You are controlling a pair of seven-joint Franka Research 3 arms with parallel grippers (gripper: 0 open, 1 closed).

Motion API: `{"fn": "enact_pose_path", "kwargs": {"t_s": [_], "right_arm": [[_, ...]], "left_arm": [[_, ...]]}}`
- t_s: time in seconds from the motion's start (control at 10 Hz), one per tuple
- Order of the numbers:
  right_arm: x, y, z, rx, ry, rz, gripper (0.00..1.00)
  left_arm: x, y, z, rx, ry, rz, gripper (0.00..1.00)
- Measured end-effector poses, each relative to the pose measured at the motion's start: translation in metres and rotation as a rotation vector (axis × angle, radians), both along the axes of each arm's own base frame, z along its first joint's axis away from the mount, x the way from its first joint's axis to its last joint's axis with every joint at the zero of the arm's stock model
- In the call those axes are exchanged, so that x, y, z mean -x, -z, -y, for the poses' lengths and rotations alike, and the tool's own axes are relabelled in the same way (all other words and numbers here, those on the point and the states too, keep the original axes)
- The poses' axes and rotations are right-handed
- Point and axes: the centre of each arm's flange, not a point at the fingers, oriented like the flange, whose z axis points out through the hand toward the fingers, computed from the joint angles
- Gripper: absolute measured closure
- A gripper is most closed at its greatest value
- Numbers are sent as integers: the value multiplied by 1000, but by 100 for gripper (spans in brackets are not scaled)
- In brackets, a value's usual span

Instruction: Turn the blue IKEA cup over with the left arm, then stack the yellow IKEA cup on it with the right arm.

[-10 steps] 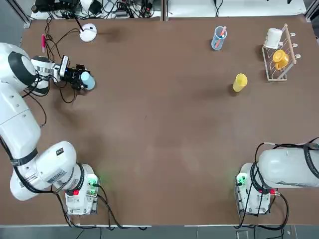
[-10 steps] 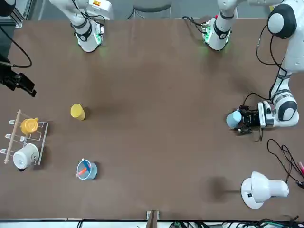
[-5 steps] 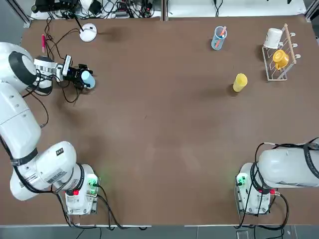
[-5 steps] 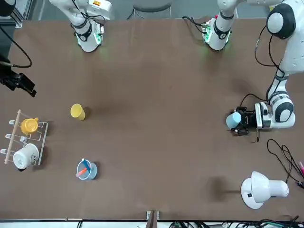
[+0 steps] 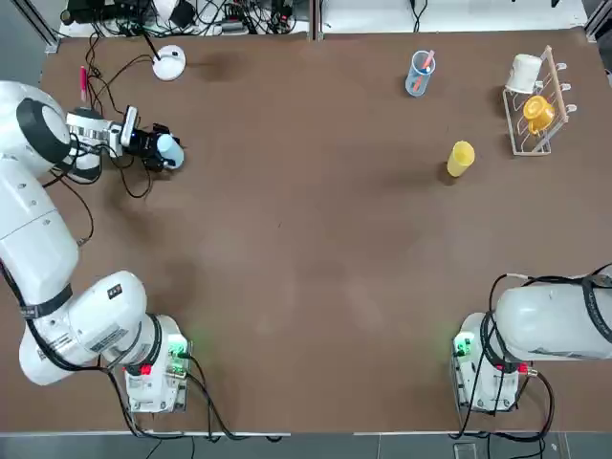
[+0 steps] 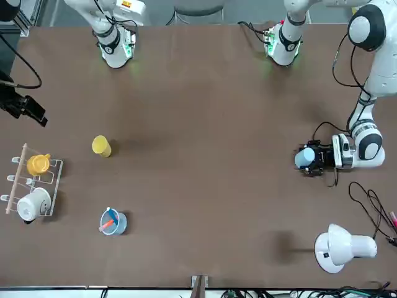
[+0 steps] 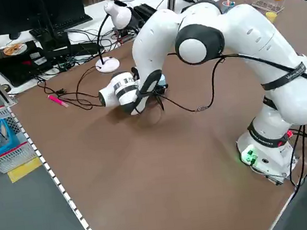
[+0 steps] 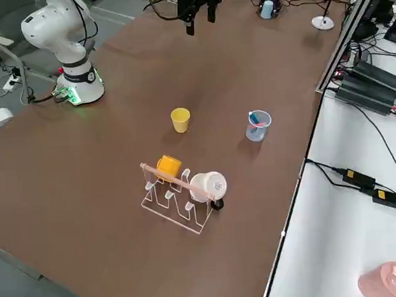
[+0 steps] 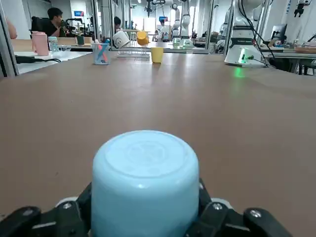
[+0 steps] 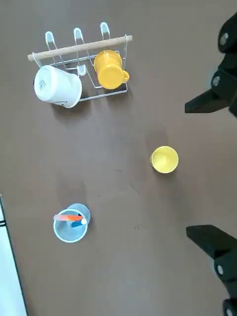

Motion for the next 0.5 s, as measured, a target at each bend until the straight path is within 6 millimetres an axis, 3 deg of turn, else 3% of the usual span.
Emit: {"fn": "enact_pose_path", "kwargs": {"t_s": [0.3, 0.5], "right_arm": [[0, 0, 0, 0, 0, 0, 0], [0, 0, 0, 0, 0, 0, 0]], "left_arm": [[-6, -8, -1, -6, 2, 19, 29], [-19, -30, 4, -20, 17, 57, 29]]}}
